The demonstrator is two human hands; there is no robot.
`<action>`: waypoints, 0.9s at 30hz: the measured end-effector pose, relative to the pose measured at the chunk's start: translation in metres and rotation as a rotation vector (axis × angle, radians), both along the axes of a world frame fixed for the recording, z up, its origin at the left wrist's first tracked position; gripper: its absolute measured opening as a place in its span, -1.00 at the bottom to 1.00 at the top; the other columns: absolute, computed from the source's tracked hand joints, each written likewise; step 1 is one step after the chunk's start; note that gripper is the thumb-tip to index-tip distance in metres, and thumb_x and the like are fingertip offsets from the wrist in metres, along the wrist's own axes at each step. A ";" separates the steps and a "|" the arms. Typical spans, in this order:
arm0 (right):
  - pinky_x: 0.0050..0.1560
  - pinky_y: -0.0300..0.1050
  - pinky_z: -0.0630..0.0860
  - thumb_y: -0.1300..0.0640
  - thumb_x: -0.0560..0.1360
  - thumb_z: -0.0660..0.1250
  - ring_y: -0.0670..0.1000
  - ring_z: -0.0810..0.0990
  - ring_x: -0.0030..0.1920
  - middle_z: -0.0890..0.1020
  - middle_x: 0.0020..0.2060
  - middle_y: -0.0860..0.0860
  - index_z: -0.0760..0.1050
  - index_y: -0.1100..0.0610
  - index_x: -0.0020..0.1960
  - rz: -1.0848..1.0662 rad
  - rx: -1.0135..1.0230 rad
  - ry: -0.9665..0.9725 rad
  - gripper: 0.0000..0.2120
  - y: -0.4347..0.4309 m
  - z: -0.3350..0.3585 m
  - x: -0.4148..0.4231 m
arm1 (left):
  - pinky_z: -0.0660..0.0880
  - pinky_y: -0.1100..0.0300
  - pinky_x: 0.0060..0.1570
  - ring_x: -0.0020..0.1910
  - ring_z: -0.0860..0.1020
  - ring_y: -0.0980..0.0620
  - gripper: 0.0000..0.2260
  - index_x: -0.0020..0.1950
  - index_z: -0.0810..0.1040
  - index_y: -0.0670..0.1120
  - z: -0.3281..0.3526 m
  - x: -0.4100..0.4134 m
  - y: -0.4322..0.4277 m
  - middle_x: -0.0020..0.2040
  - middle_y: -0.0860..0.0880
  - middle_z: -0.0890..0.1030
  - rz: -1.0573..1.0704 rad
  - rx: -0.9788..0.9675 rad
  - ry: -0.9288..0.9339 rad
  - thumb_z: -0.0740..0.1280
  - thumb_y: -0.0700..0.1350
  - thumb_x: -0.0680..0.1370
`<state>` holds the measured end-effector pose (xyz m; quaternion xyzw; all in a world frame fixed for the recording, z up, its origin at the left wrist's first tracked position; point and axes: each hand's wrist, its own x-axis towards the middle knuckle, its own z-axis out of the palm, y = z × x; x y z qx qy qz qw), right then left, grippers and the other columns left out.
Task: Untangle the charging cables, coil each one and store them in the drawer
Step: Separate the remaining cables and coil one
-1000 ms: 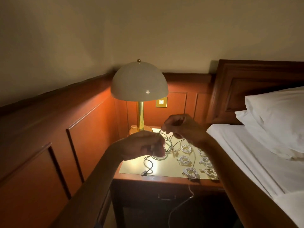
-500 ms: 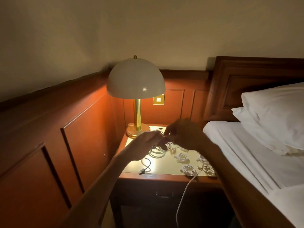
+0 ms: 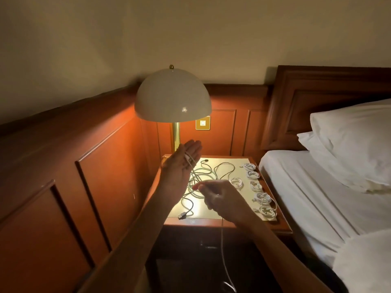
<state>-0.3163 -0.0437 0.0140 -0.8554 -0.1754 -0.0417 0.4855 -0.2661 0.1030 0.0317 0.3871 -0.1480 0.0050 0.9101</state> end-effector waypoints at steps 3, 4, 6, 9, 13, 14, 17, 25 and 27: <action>-0.14 -0.25 0.56 0.08 0.65 0.23 -0.20 0.55 -0.44 0.59 -0.43 -0.13 0.67 0.10 0.04 0.048 -0.375 -0.093 -0.76 -0.007 0.016 0.002 | 0.49 0.11 0.26 0.20 0.61 0.09 -0.77 0.21 0.59 -0.06 -0.019 0.002 -0.006 0.19 0.00 0.66 0.341 0.606 -0.186 0.18 -0.06 0.67; -0.07 -0.17 0.57 0.09 0.65 0.23 -0.18 0.55 -0.42 0.61 -0.39 -0.10 0.67 0.11 0.00 0.055 -0.472 -0.130 -0.76 -0.012 0.025 0.007 | 0.52 0.13 0.21 0.15 0.62 0.14 -0.78 0.17 0.61 -0.02 -0.020 0.002 -0.007 0.13 0.06 0.68 0.392 0.781 -0.295 0.19 -0.07 0.67; 0.00 -0.08 0.59 0.14 0.61 0.31 -0.13 0.57 -0.34 0.63 -0.33 -0.07 0.69 0.09 0.00 0.054 -0.598 -0.192 -0.83 -0.023 0.044 0.017 | 0.55 0.21 0.01 -0.04 0.64 0.22 -0.79 0.04 0.64 0.02 -0.020 0.003 -0.006 -0.07 0.22 0.67 0.308 1.076 -0.497 0.20 -0.10 0.68; -0.13 -0.20 0.57 0.07 0.52 0.45 -0.19 0.60 -0.40 0.59 -0.44 -0.21 0.71 0.05 -0.09 0.114 -0.688 -0.211 -0.92 -0.037 0.074 0.032 | 0.56 0.11 0.01 -0.11 0.63 0.15 -0.72 -0.07 0.61 -0.02 -0.017 0.001 -0.003 -0.14 0.13 0.68 0.047 1.260 -0.483 0.13 -0.07 0.69; -0.19 -0.12 0.58 -0.16 0.41 0.46 -0.09 0.65 -0.36 0.66 -0.42 -0.13 0.64 -0.07 -0.23 0.066 -0.491 -0.241 -0.82 -0.060 0.102 0.042 | 0.56 0.05 0.02 -0.19 0.66 -0.01 -0.47 0.04 0.55 -0.40 -0.008 -0.002 0.020 -0.23 -0.08 0.70 -0.439 1.088 -0.308 -0.01 0.01 0.70; -0.18 -0.06 0.60 -0.18 0.39 0.45 -0.03 0.66 -0.34 0.68 -0.39 -0.12 0.63 -0.09 -0.24 0.042 -0.410 -0.243 -0.82 -0.064 0.101 0.042 | 0.56 0.06 0.02 -0.22 0.64 0.01 -0.49 0.05 0.49 -0.44 -0.006 -0.006 0.025 -0.25 -0.04 0.68 -0.565 0.932 -0.286 -0.04 -0.04 0.71; -0.24 -0.12 0.58 -0.05 0.44 0.46 -0.01 0.64 -0.37 0.68 -0.37 -0.05 0.68 0.05 -0.17 -0.015 -0.055 -0.132 -0.83 -0.058 0.073 0.037 | 0.55 0.12 -0.04 -0.28 0.58 0.06 -0.66 -0.08 0.53 -0.28 -0.001 -0.017 0.034 -0.28 -0.01 0.58 -0.688 0.458 -0.228 0.19 -0.03 0.66; -0.18 -0.49 0.43 0.01 0.61 0.31 -0.09 0.59 -0.41 0.62 -0.46 -0.09 0.70 -0.02 -0.07 0.052 -0.062 -0.085 -0.80 -0.011 -0.013 -0.009 | 0.53 0.13 0.19 0.22 0.61 -0.02 -0.67 0.27 0.51 -0.19 -0.013 -0.004 -0.002 0.20 -0.11 0.65 0.095 0.078 -0.062 0.21 -0.01 0.63; -0.21 -0.44 0.43 0.02 0.61 0.32 -0.16 0.60 -0.37 0.61 -0.46 -0.13 0.70 0.00 -0.06 0.033 -0.250 -0.182 -0.81 -0.014 -0.002 -0.009 | 0.51 0.09 0.23 0.19 0.62 0.04 -0.74 0.19 0.60 -0.05 -0.025 -0.003 -0.003 0.15 -0.01 0.68 0.314 0.549 -0.242 0.22 0.03 0.64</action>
